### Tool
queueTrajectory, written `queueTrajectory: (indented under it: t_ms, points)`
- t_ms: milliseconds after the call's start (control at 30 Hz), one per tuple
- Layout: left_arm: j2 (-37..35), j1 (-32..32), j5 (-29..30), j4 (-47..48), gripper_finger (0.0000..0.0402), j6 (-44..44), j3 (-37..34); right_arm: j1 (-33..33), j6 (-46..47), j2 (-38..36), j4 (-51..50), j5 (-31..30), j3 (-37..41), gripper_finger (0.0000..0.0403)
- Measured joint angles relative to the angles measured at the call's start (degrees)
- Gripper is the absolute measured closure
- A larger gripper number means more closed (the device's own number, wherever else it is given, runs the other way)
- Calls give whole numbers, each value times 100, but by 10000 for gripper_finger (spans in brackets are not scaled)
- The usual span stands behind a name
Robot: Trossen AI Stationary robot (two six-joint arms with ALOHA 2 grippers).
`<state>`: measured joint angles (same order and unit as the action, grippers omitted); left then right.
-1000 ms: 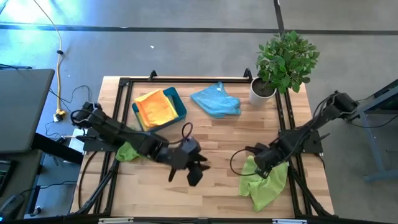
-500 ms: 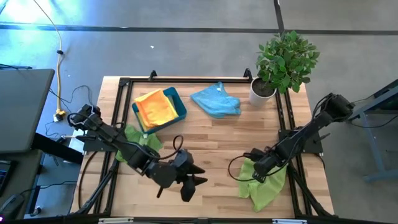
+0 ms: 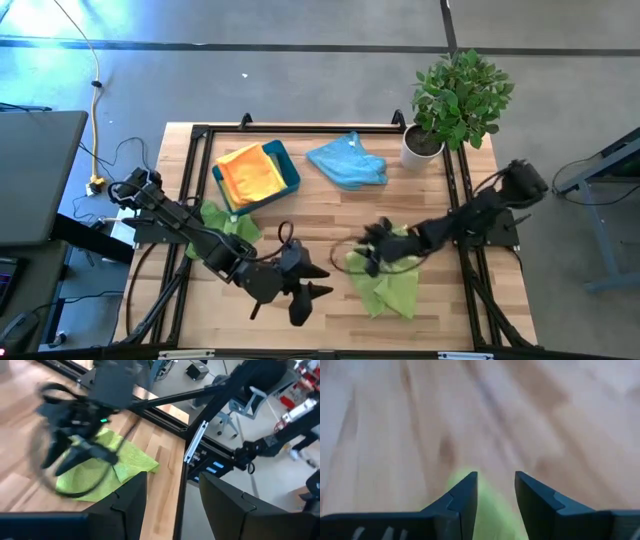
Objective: Fold microfiber towels
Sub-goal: Fold the right green microfiber cloth
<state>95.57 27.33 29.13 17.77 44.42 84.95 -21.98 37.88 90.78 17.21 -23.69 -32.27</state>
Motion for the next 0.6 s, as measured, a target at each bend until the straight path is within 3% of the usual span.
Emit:
queueTrajectory:
  t_ms: [100, 233, 367, 467, 600]
  points:
    - [0, 0, -25, 46, 232, -212, 0, 421, -152, 76, 391, 483, -5, 281]
    - [0, 0, -194, 128, 232, -585, 0, 694, 600, -262, -385, 1872, -155, 281]
    - [0, -36, -211, 347, 232, -769, 0, 476, 709, -700, -942, 2778, -303, 281]
    - [0, -110, -217, 542, 232, -870, 0, 39, 646, -843, -1281, 3004, -356, 281]
    - [0, -257, -245, 770, 232, -912, 0, -490, 1721, -835, -2611, 3028, -337, 281]
